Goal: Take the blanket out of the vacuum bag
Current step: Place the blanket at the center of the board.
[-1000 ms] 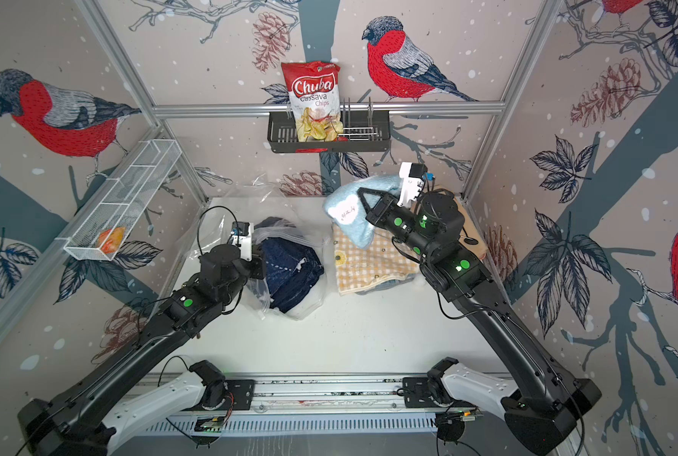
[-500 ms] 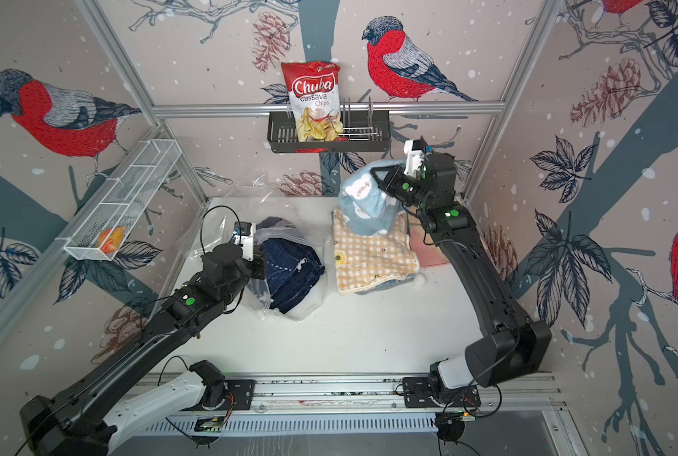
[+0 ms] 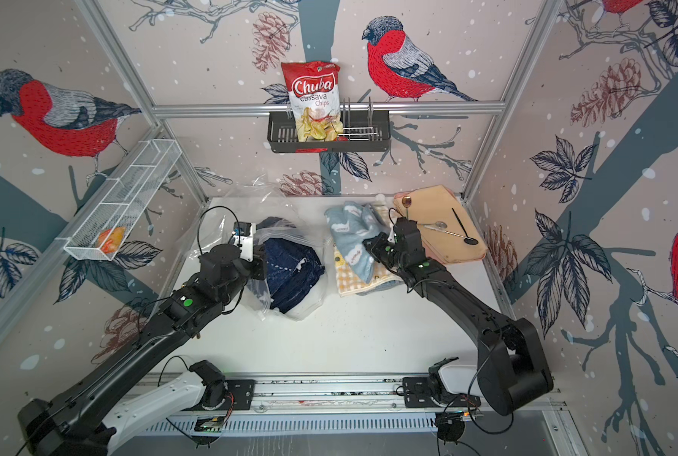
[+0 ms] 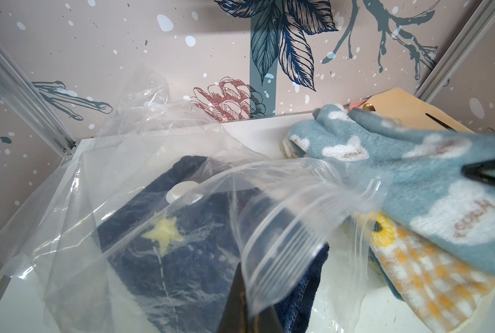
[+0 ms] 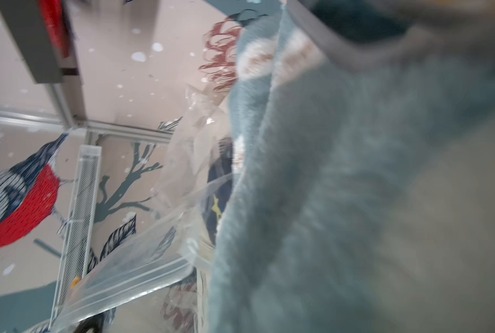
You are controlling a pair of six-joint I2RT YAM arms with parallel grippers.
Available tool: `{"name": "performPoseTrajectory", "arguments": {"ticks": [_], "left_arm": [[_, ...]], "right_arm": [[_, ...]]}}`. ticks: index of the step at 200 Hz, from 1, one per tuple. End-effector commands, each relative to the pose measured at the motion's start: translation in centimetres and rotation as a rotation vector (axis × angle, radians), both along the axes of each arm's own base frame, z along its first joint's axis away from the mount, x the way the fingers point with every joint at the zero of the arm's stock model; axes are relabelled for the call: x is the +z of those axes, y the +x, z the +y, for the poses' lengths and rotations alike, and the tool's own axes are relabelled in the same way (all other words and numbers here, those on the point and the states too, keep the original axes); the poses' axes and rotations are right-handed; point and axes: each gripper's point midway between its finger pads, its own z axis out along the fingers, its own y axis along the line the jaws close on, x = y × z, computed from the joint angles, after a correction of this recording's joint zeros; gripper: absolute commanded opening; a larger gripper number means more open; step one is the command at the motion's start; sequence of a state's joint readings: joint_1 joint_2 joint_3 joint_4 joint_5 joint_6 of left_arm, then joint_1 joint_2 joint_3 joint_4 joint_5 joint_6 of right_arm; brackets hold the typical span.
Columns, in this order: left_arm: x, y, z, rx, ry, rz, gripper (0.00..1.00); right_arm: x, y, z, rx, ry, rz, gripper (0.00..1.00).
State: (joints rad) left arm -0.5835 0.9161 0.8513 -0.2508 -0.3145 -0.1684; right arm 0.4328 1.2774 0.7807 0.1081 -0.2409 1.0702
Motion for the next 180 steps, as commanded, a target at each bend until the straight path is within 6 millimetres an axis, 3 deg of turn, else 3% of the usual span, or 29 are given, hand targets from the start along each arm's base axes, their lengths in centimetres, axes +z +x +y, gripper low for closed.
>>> {"name": "performPoseTrajectory", "arguments": {"ticks": [1, 47, 66, 78, 99, 112, 148, 180], "left_arm": [[1.4, 0.1, -0.4, -0.013, -0.040, -0.035, 0.00], [1.9, -0.1, -0.3, -0.013, -0.054, -0.048, 0.00], [1.8, -0.1, -0.3, -0.018, -0.054, -0.044, 0.00], [1.8, -0.1, -0.4, -0.023, -0.057, -0.044, 0.00], [1.8, -0.2, -0.5, -0.026, -0.059, -0.043, 0.00], [1.8, -0.2, -0.5, -0.026, -0.061, -0.043, 0.00], [2.0, -0.2, -0.3, -0.019, -0.064, -0.047, 0.00], [2.0, -0.2, -0.3, -0.014, -0.061, -0.047, 0.00]], "right_arm": [[4.2, 1.9, -1.9, -0.197, 0.122, -0.137, 0.00], [7.0, 2.3, -1.0, -0.194, 0.042, -0.179, 0.03], [5.8, 2.3, -1.3, -0.204, 0.014, -0.151, 0.06], [4.5, 1.8, -1.6, -0.211, -0.003, -0.113, 0.14], [1.8, -0.4, -2.7, -0.237, -0.004, -0.060, 0.20], [0.2, -2.0, -3.3, -0.244, -0.015, -0.017, 0.39], [-2.3, -6.3, -4.6, -0.175, -0.095, 0.059, 0.68], [-2.3, -9.8, -7.4, -0.171, -0.198, 0.079, 0.75]]}}
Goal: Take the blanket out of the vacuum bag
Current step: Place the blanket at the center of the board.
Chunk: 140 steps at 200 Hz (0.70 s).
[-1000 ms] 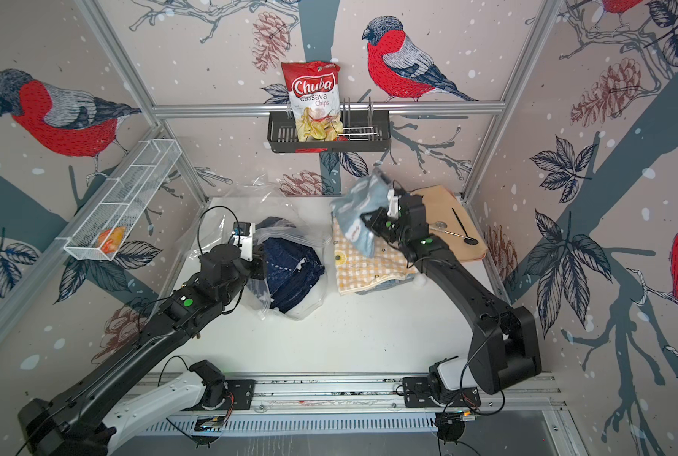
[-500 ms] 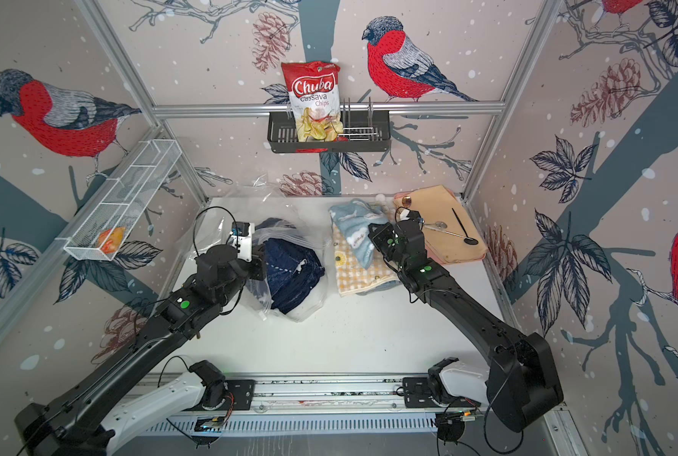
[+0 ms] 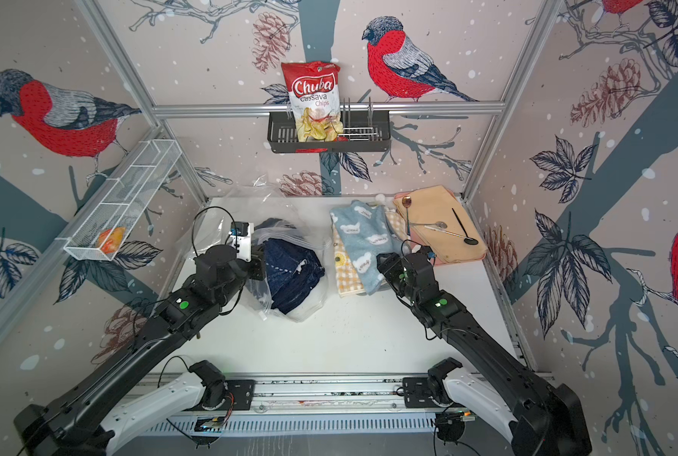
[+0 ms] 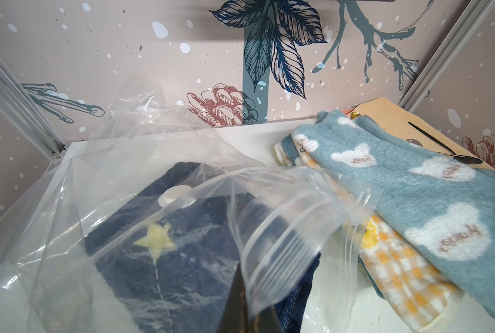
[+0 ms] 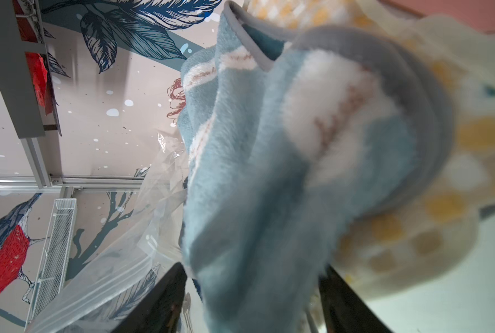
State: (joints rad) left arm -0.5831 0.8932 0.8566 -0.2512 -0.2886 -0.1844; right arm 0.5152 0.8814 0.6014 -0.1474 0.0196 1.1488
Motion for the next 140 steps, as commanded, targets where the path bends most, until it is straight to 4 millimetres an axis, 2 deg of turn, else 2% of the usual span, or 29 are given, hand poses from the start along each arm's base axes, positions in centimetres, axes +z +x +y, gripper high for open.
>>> {"name": "performPoseTrajectory", "arguments": {"ticks": [1, 11, 30, 42, 55, 66, 80, 92, 108, 119, 140], "left_arm": [[1.1, 0.2, -0.1, 0.004, -0.023, -0.032, 0.00], [1.1, 0.2, 0.0, 0.005, -0.023, -0.033, 0.00], [1.1, 0.3, 0.1, 0.012, -0.021, -0.033, 0.00], [1.0, 0.3, 0.2, 0.019, -0.016, -0.034, 0.00], [1.0, 0.4, 0.7, 0.044, -0.008, -0.038, 0.00], [1.0, 0.5, 1.1, 0.069, -0.001, -0.039, 0.00], [1.1, 0.6, 1.8, 0.105, 0.005, -0.044, 0.00], [1.2, 0.5, 2.5, 0.141, 0.007, -0.054, 0.00], [1.8, 0.4, 4.1, 0.217, 0.005, -0.081, 0.00], [2.1, 0.3, 4.8, 0.248, -0.004, -0.097, 0.00], [2.2, 0.3, 5.0, 0.253, -0.012, -0.106, 0.00]], "right_arm": [[-1.7, -3.0, -2.4, 0.011, -0.127, 0.072, 0.74], [-0.6, -3.8, -2.8, 0.029, -0.150, 0.042, 0.72], [2.2, -4.5, -2.3, 0.103, -0.222, -0.014, 0.56], [3.6, -4.6, -1.1, 0.165, -0.313, -0.040, 0.45], [5.3, -4.5, 0.6, 0.218, -0.441, -0.075, 0.26], [5.7, -4.3, 2.5, 0.273, -0.564, -0.093, 0.17], [4.8, -3.7, 4.5, 0.350, -0.721, -0.076, 0.12], [3.1, -2.9, 5.7, 0.405, -0.848, -0.040, 0.13], [1.2, -1.7, 6.4, 0.421, -0.971, -0.019, 0.33], [0.4, -0.8, 6.4, 0.410, -1.022, -0.023, 0.44], [-0.7, 0.2, 6.2, 0.390, -1.112, -0.021, 0.57]]}}
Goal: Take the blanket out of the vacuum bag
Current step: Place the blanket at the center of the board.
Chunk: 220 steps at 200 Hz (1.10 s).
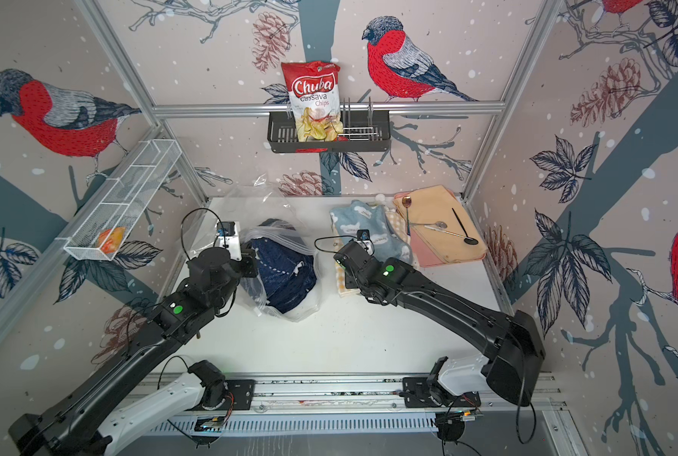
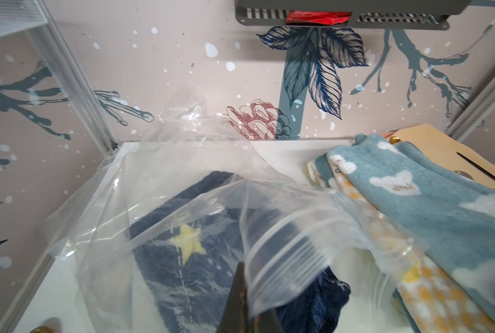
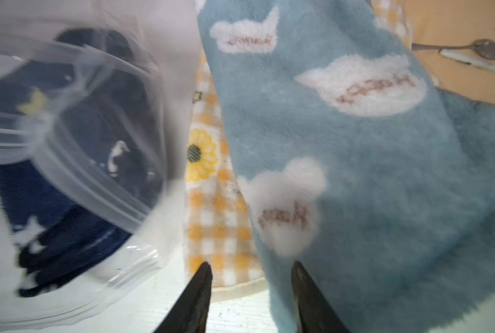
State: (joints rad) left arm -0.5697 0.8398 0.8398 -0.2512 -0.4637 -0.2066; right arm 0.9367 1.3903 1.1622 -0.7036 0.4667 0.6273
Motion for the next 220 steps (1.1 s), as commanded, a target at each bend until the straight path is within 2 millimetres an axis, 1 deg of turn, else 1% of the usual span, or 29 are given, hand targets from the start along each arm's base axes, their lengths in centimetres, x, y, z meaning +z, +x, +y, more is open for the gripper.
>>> {"name": "performPoseTrajectory", "arguments": {"ticks": [1, 11, 38, 60, 72, 82, 96, 102, 108, 114, 121, 136, 156, 176, 184, 204, 220], "left_arm": [[1.0, 0.3, 1.1, 0.066, -0.020, -0.048, 0.00], [0.9, 0.3, 1.0, 0.062, -0.017, -0.044, 0.00], [0.8, 0.4, 0.5, 0.037, -0.020, -0.041, 0.00], [0.8, 0.4, 0.3, 0.025, -0.019, -0.041, 0.00], [0.8, 0.4, 0.3, 0.023, -0.022, -0.042, 0.00], [0.8, 0.4, 0.1, 0.016, -0.024, -0.044, 0.00], [0.7, 0.4, 0.1, 0.011, -0.023, -0.042, 0.00], [0.8, 0.4, 0.0, 0.007, -0.023, -0.043, 0.00], [0.7, 0.4, -0.1, 0.006, -0.021, -0.040, 0.00], [0.7, 0.4, -0.1, 0.004, -0.022, -0.040, 0.00], [0.7, 0.4, -0.1, 0.002, -0.024, -0.041, 0.00], [0.7, 0.5, -0.2, 0.001, -0.024, -0.040, 0.00], [0.6, 0.4, -0.2, -0.003, -0.023, -0.038, 0.00], [0.6, 0.5, -0.4, -0.011, -0.025, -0.038, 0.00], [0.6, 0.5, -0.4, -0.012, -0.026, -0.036, 0.00], [0.6, 0.5, -0.5, -0.018, -0.029, -0.036, 0.00], [0.7, 0.4, -0.6, -0.022, -0.031, -0.039, 0.00]], "right_arm": [[-0.4, 1.5, -1.7, -0.008, -0.182, -0.073, 0.58], [-1.1, 1.8, -1.9, -0.011, -0.222, -0.066, 0.61], [-3.4, 2.1, -1.9, 0.009, -0.297, -0.034, 0.68], [-4.5, 2.5, -2.6, -0.009, -0.341, -0.032, 0.68], [-4.8, 2.9, -2.9, -0.026, -0.333, -0.026, 0.62], [-5.1, 3.2, -3.0, -0.029, -0.323, -0.024, 0.53], [-5.4, 3.4, -3.2, -0.035, -0.330, -0.021, 0.44], [-5.5, 3.5, -3.2, -0.032, -0.336, -0.021, 0.36], [-5.4, 3.6, -3.3, -0.038, -0.339, -0.025, 0.26], [-5.1, 3.7, -3.2, -0.041, -0.335, -0.033, 0.18], [-4.6, 3.6, -3.0, -0.036, -0.321, -0.039, 0.11], [-3.4, 3.5, -2.4, -0.019, -0.269, -0.054, 0.00], [-1.2, 3.3, -1.2, 0.023, -0.174, -0.071, 0.00], [1.6, 2.7, 0.8, 0.098, -0.039, -0.088, 0.00], [2.3, 2.4, 1.6, 0.130, 0.009, -0.089, 0.00], [3.1, 2.0, 3.4, 0.193, 0.097, -0.076, 0.00], [2.9, 1.9, 4.8, 0.226, 0.138, -0.042, 0.00]]}}
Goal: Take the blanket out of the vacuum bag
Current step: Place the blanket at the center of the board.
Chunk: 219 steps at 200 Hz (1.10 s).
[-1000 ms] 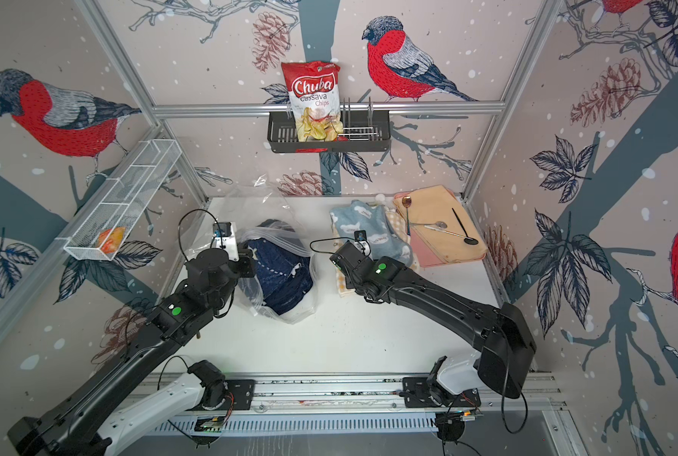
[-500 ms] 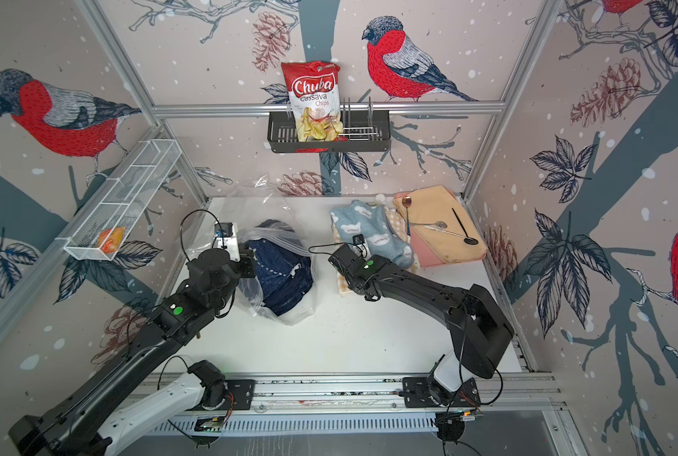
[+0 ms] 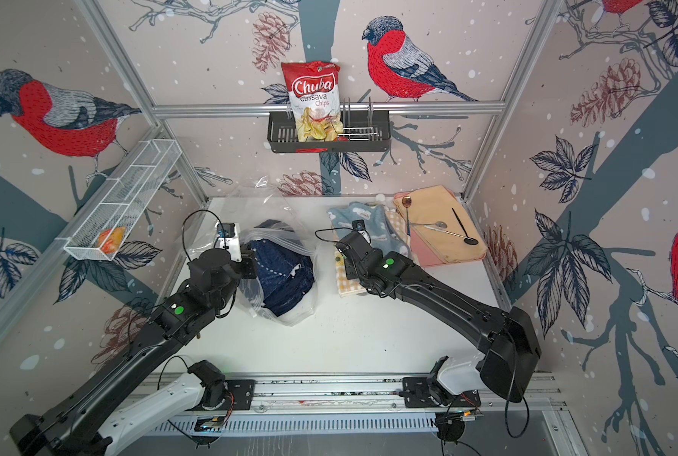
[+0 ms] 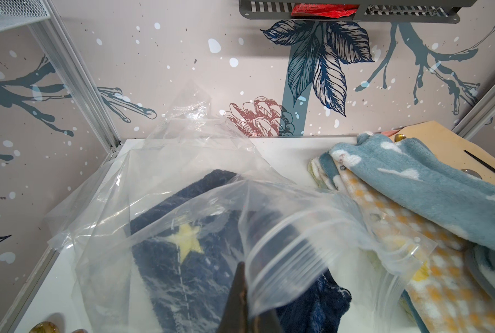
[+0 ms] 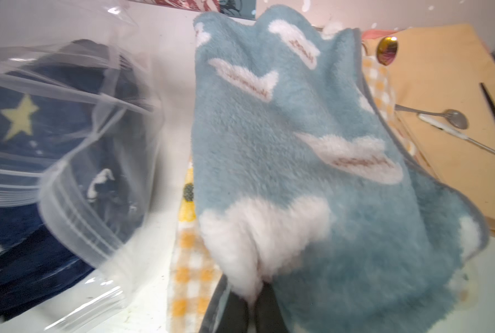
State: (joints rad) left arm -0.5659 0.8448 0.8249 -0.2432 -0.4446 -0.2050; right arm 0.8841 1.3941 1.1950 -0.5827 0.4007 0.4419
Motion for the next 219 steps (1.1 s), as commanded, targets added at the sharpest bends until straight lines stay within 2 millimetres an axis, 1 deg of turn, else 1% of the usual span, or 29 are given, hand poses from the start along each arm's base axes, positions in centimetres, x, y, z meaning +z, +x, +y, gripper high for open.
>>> {"name": "performPoseTrajectory", "arguments": {"ticks": [1, 15, 26, 56, 62, 69, 78, 84, 89, 94, 110, 118, 128, 143, 148, 150, 158, 159, 163, 176, 187, 197, 205, 219], "left_arm": [[1.4, 0.3, -0.3, -0.008, -0.034, -0.052, 0.00], [1.4, 0.3, -0.3, -0.008, -0.035, -0.053, 0.00], [1.4, 0.3, -0.3, -0.010, -0.034, -0.051, 0.00], [1.3, 0.3, -0.4, -0.013, -0.033, -0.050, 0.00], [1.3, 0.3, -0.4, -0.014, -0.033, -0.050, 0.00], [1.3, 0.3, -0.4, -0.014, -0.034, -0.050, 0.00], [1.3, 0.3, -0.5, -0.016, -0.034, -0.049, 0.00], [1.3, 0.3, -0.5, -0.018, -0.033, -0.047, 0.00], [1.2, 0.4, -0.6, -0.022, -0.033, -0.045, 0.00], [1.1, 0.4, -0.7, -0.025, -0.032, -0.042, 0.00], [1.1, 0.5, -0.8, -0.030, -0.030, -0.036, 0.00], [1.1, 0.5, -0.9, -0.032, -0.031, -0.036, 0.00], [1.1, 0.5, -0.8, -0.031, -0.031, -0.037, 0.00], [1.3, 0.4, -0.8, -0.031, -0.036, -0.042, 0.00], [1.2, 0.4, -0.8, -0.031, -0.035, -0.041, 0.00], [1.2, 0.4, -0.8, -0.032, -0.036, -0.042, 0.00], [1.2, 0.4, -0.8, -0.034, -0.037, -0.043, 0.00], [1.3, 0.4, -0.8, -0.033, -0.037, -0.043, 0.00], [1.2, 0.4, -0.8, -0.034, -0.037, -0.042, 0.00], [1.2, 0.4, -0.9, -0.039, -0.040, -0.041, 0.00], [1.3, 0.4, -0.9, -0.040, -0.040, -0.041, 0.00], [1.2, 0.4, -1.0, -0.041, -0.042, -0.040, 0.00], [1.2, 0.4, -1.0, -0.042, -0.041, -0.039, 0.00], [1.0, 0.4, -1.0, -0.041, -0.039, -0.035, 0.00]], "right_arm": [[0.5, -0.5, 3.2, 0.111, 0.105, 0.047, 0.00], [0.1, -0.6, 4.4, 0.139, 0.128, 0.080, 0.00], [-0.5, -0.6, 5.2, 0.158, 0.136, 0.111, 0.00], [-3.9, 0.0, 6.0, 0.164, 0.146, 0.207, 0.01], [-4.4, 0.4, 5.8, 0.150, 0.153, 0.219, 0.05], [-4.8, 0.6, 5.6, 0.138, 0.164, 0.232, 0.16], [-4.8, 0.8, 5.5, 0.135, 0.189, 0.241, 0.24], [-4.6, 0.9, 5.5, 0.134, 0.207, 0.244, 0.33], [-4.1, 0.9, 5.4, 0.135, 0.219, 0.240, 0.43], [-3.4, 1.0, 5.4, 0.136, 0.234, 0.231, 0.49], [-1.2, 0.9, 4.9, 0.134, 0.288, 0.198, 0.61], [0.1, 0.8, 4.5, 0.131, 0.316, 0.181, 0.64], [1.3, 0.9, 3.4, 0.108, 0.338, 0.156, 0.65], [2.8, 1.3, 0.8, 0.049, 0.375, 0.121, 0.67], [2.9, 1.6, -0.5, 0.017, 0.385, 0.112, 0.68], [3.3, 1.8, -1.0, 0.006, 0.395, 0.101, 0.68], [3.2, 2.5, -3.0, -0.051, 0.414, 0.085, 0.69], [3.6, 2.5, -3.4, -0.058, 0.423, 0.073, 0.69], [3.6, 2.5, -4.4, -0.080, 0.437, 0.063, 0.69], [2.8, 3.3, -8.3, -0.174, 0.474, 0.057, 0.71], [1.9, 3.5, -10.5, -0.219, 0.518, 0.076, 0.71], [1.0, 3.4, -11.6, -0.225, 0.556, 0.095, 0.72], [0.3, 3.3, -12.0, -0.222, 0.577, 0.110, 0.72], [-0.6, 3.0, -11.7, -0.187, 0.606, 0.140, 0.72]]}}
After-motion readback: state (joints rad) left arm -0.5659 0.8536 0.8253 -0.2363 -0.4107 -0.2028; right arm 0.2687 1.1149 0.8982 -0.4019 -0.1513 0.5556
